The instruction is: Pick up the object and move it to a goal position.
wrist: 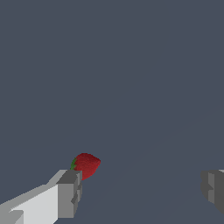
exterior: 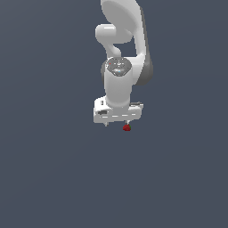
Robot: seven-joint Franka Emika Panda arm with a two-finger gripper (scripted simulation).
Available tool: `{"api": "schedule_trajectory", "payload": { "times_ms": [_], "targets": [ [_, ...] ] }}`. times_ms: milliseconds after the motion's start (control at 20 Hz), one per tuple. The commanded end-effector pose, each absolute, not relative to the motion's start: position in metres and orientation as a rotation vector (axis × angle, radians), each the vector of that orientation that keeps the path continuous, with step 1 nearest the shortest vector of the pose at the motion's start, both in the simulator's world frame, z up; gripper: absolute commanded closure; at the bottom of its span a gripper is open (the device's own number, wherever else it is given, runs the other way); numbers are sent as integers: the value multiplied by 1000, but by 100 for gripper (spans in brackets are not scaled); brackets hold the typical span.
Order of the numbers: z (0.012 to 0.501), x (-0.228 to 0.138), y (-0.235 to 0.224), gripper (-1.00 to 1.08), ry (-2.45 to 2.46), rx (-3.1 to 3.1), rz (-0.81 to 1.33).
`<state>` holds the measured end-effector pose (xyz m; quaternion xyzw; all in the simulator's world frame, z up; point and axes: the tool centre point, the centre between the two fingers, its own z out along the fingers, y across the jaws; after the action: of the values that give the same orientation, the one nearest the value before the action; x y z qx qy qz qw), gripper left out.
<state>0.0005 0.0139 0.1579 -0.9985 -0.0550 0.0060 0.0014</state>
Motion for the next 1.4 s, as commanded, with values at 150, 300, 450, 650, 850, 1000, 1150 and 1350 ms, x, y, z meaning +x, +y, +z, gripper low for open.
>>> {"api": "schedule_trajectory", "payload": {
  "times_ms": [150, 300, 450, 650, 850, 1000, 1150, 1350],
  "targets": [
    [148, -5, 20, -92, -343, -3124, 20],
    [141, -8, 24, -92, -470, -3110, 20],
    [132, -13, 29, -92, -619, -3086, 21],
    [121, -20, 36, -92, -822, -3040, 21],
    [111, -27, 44, -92, -1023, -2980, 20],
    [103, -33, 50, -92, -1171, -2924, 18],
    [96, -39, 57, -92, -1316, -2861, 16],
    [87, -46, 65, -92, -1490, -2772, 12]
  ]
}}
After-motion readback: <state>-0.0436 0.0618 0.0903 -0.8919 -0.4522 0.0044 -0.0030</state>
